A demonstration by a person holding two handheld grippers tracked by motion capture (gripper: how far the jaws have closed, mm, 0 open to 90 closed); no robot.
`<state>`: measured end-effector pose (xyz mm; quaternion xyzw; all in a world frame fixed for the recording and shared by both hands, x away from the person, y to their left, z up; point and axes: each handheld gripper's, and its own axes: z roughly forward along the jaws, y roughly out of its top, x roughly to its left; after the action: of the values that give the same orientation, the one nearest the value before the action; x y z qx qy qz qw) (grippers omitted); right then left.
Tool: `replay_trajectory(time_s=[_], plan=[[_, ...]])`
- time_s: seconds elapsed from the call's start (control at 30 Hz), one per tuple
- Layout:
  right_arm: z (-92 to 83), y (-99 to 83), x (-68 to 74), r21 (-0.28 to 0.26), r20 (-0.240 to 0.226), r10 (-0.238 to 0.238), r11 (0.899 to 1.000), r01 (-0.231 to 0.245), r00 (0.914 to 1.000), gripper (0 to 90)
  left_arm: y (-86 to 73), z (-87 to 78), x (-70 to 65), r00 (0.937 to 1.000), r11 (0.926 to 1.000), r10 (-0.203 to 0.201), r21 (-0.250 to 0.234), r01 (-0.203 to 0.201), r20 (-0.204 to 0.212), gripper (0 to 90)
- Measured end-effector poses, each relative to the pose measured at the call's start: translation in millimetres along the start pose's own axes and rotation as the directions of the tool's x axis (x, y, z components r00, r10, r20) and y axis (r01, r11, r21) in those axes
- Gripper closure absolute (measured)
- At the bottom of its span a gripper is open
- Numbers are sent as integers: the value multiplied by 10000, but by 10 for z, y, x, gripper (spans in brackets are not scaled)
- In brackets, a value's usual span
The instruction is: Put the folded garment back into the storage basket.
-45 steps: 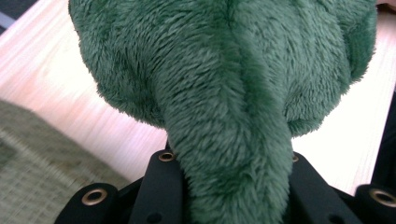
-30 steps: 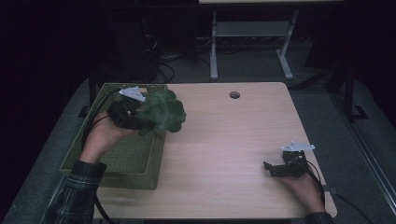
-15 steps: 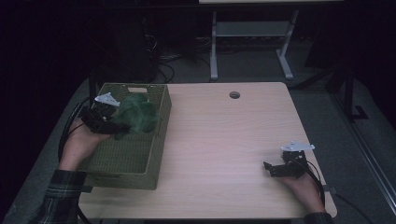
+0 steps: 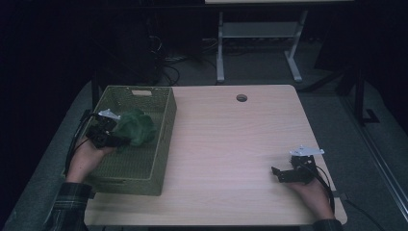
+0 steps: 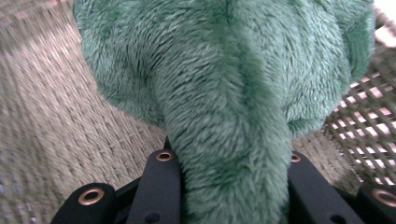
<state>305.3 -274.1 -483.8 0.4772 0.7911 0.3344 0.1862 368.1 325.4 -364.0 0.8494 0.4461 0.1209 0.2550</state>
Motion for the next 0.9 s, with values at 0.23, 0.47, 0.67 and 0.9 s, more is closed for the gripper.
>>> replay_trajectory(time_s=[0.23, 0.47, 0.67, 0.9], plan=[[0, 0, 2, -9, 3, 49, 10000, -49, 10000, 29, -117, 257, 53, 9996, 9995, -151, 285, 144, 235, 718], [-1, 0, 2, -7, 4, 43, 10000, -43, 10000, 29, -139, 365, 69, 9993, 9978, -241, 617, 223, 294, 713], [0, 0, 3, -15, 6, 41, 10000, -41, 10000, 29, -157, 409, 70, 9996, 9966, -209, 805, 194, 175, 657], [0, 0, 3, -11, 3, 37, 10000, -37, 10000, 29, -166, 452, 73, 9999, 9958, -108, 911, 100, 76, 395]])
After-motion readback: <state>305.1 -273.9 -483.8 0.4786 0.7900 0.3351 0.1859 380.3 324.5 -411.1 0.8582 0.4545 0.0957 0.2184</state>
